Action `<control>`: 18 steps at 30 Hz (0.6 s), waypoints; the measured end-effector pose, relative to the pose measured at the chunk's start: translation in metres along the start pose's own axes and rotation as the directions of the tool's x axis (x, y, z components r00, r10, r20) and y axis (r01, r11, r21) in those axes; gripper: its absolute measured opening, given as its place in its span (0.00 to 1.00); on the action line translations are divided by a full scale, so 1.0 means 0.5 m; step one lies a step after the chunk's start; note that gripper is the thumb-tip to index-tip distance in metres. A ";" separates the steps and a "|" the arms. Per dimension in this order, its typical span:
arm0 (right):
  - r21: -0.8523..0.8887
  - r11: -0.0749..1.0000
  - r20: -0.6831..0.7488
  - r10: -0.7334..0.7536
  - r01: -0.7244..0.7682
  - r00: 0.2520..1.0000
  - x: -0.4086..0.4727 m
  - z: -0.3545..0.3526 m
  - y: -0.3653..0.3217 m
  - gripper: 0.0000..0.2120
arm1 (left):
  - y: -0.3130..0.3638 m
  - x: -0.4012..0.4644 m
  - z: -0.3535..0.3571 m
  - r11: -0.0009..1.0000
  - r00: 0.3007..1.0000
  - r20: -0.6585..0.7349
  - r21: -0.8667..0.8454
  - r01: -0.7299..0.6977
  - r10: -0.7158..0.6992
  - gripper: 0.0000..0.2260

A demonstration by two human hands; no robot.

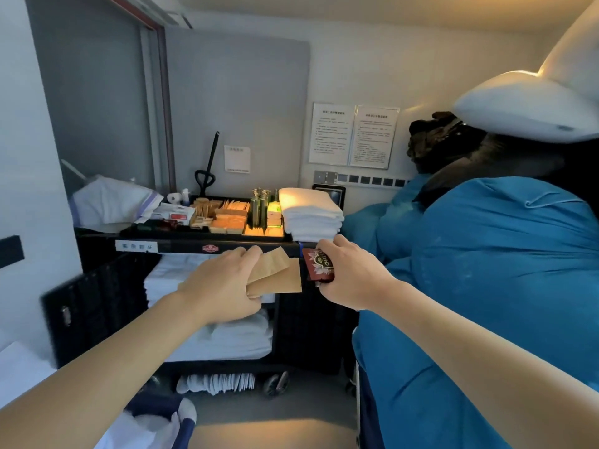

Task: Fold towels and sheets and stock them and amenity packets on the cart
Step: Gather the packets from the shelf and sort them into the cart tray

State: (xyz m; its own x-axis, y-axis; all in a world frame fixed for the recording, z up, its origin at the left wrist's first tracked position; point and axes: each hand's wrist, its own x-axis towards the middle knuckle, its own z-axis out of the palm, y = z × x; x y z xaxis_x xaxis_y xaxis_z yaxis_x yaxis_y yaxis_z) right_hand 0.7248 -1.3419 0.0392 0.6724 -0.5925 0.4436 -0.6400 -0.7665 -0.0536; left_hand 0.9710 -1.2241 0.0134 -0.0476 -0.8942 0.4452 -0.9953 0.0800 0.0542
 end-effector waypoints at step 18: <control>0.195 0.978 -0.067 -0.059 0.071 0.996 0.468 0.270 0.295 0.22 | -0.208 0.430 0.248 0.955 0.950 -0.100 -0.013 0.297 -0.297 0.28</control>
State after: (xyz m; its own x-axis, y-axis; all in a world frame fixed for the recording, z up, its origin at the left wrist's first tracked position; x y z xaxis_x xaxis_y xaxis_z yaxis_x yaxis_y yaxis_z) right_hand 0.8380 -1.6273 0.0142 0.6828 -0.5280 0.5050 -0.5058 -0.8404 -0.1948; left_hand 1.0538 -1.4791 -0.0072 0.2588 -0.8287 0.4962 -0.9634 -0.1839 0.1953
